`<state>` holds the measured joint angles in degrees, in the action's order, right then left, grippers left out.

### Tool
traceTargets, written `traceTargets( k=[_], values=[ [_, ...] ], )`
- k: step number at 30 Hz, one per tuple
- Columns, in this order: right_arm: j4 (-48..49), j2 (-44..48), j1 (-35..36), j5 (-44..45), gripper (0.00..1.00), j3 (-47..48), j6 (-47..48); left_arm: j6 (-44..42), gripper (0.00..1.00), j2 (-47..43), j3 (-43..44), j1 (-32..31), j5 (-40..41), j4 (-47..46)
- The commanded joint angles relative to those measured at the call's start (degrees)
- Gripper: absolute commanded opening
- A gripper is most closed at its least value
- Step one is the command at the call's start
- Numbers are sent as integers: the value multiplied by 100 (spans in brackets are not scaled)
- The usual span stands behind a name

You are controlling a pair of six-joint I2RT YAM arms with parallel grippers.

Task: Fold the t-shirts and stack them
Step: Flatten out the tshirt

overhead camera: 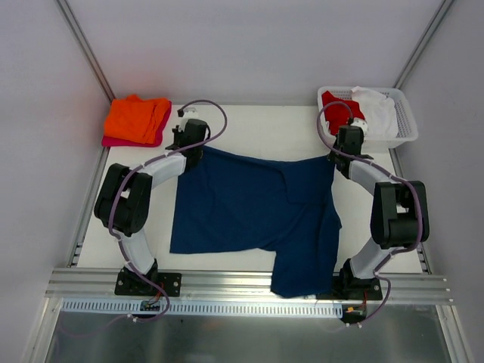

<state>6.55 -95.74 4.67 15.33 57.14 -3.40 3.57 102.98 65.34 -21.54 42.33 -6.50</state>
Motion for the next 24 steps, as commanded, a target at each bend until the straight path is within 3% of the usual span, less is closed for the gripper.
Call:
traceTargets(
  k=[1,7,16,17,18,19,20,21,24],
  values=[
    [58,-163,-54,294,1,630,225,-129,0,169,444,237,-171,105],
    [-101,-541,-54,374,0,1255,287,-111,0,582,1067,510,-743,421],
    [-241,-1077,-45,523,0,1817,586,-805,0,1487,2245,537,-699,615],
    [-294,-1174,-45,523,1,1931,603,-840,4,1654,2368,537,-708,780],
    [-364,-1235,-53,532,17,2028,647,-893,14,1734,2587,528,-708,878],
    [-539,-1288,-54,550,40,2237,674,-1007,71,1882,2702,528,-699,914],
    [-627,-1428,-45,611,67,2370,691,-1016,98,1953,2799,537,-604,966],
    [-854,-1508,-53,655,95,2537,674,-1051,99,2024,3035,554,-551,1001],
    [-1287,-1780,-54,901,100,3073,718,-1192,99,2288,3431,572,-279,1125]
  ],
)
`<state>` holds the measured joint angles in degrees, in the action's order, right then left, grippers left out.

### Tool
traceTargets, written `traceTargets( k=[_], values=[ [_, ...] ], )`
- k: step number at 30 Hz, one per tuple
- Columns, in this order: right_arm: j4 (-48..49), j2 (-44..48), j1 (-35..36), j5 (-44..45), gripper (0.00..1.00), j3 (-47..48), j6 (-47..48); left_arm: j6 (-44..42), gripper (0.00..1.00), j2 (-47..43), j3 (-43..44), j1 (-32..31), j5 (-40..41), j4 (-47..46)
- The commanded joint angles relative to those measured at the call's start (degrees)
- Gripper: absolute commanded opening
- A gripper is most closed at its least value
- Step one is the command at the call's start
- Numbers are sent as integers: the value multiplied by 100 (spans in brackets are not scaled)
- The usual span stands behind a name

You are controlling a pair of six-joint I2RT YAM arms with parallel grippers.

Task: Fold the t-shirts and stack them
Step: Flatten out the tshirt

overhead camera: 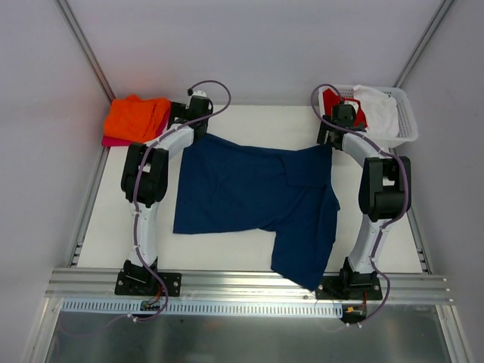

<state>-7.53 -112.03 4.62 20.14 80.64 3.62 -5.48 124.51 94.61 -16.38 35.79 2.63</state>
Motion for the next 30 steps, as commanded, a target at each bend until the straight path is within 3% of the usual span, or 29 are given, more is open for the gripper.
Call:
traceTargets(
  k=[1,6,12,19,24,30],
  values=[
    [16,-187,-58,542,99,829,86,-366,99,187,593,91,402,220],
    [-432,-153,-58,658,99,1453,218,-507,99,92,832,118,578,290],
    [-1364,733,47,474,99,1587,52,151,99,-1111,341,-40,122,817],
    [-2497,2026,100,394,100,516,-335,344,99,-1885,-750,-690,-212,1124],
    [-2411,2896,100,-62,99,-785,-695,977,99,-2097,-1278,-893,-845,1389],
    [-2228,3389,109,-703,99,-1813,-924,1154,99,-2440,-1988,-1025,-679,1477]
  ],
)
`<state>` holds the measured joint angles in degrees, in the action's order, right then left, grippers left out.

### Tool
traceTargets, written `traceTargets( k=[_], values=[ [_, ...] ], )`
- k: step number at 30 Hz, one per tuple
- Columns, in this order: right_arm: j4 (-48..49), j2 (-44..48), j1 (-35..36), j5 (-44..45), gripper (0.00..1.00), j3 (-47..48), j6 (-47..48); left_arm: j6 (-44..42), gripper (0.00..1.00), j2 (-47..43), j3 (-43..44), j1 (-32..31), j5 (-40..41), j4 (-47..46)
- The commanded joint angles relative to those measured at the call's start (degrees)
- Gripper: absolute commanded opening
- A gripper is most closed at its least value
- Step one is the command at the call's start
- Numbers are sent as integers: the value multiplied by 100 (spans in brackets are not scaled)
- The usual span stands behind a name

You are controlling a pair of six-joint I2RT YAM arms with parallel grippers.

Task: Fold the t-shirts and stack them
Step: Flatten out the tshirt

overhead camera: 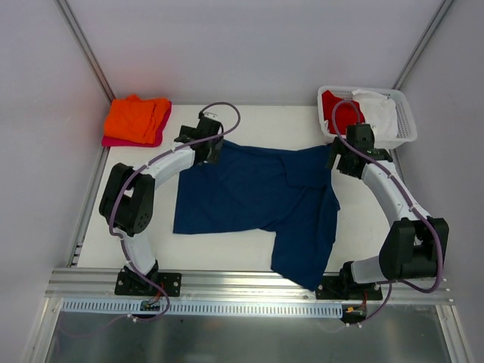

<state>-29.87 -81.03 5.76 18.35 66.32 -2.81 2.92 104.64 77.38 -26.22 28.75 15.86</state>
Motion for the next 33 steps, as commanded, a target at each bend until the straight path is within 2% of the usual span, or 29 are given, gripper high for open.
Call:
traceTargets(
  k=[1,12,16,18,26,33],
  values=[
    [94,351,-5,-630,100,-479,-343,323,99,-532,-337,-120,121,155],
    [745,-245,39,-1552,95,-410,-335,1113,99,-1340,-1357,-410,614,330],
    [676,-781,83,-2002,92,-15,-282,1238,99,-1219,-1560,-542,692,418],
    [535,-948,136,-1950,91,249,-203,1159,99,-913,-1393,-542,911,567],
    [351,-1213,145,-1870,89,759,-115,1018,99,-673,-1007,-542,605,655],
    [332,-1011,145,-1352,89,373,-176,974,99,-594,-1111,-542,676,655]
  ],
)
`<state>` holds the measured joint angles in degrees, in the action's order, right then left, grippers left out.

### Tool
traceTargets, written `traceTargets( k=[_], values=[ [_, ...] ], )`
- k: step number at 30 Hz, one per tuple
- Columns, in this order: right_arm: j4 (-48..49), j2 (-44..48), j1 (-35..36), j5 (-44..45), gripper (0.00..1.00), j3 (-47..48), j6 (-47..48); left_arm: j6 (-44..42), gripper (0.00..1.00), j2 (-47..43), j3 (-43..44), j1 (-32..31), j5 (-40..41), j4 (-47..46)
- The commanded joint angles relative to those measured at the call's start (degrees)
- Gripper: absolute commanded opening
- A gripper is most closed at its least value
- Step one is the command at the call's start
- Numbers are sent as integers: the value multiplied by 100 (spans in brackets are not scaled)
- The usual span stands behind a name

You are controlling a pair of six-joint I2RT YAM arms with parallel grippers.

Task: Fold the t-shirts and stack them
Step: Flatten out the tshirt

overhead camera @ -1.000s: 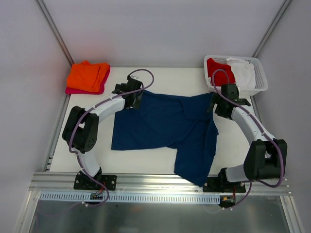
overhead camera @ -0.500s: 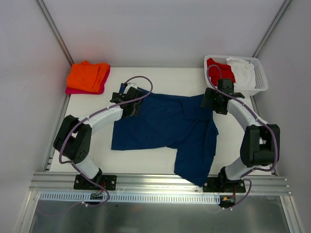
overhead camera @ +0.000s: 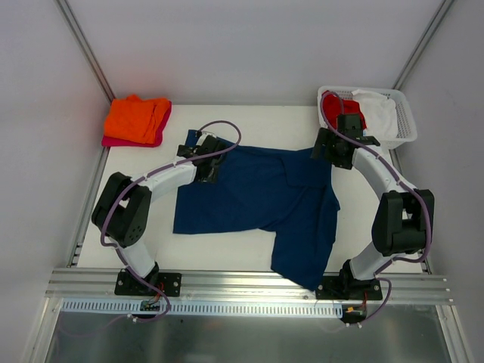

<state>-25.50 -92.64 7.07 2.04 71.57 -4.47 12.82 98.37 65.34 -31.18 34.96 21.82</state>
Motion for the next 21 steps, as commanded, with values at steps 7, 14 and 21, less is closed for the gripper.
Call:
traceTargets(
  k=[7,14,21],
  values=[
    [168,352,22,261,89,-899,-317,1,99,-2,110,-46,-7,50],
    [484,344,31,94,89,-1199,-476,10,99,-63,84,-46,-16,41],
    [353,124,136,68,89,-786,-423,28,99,-11,75,-55,-7,50]
  ],
)
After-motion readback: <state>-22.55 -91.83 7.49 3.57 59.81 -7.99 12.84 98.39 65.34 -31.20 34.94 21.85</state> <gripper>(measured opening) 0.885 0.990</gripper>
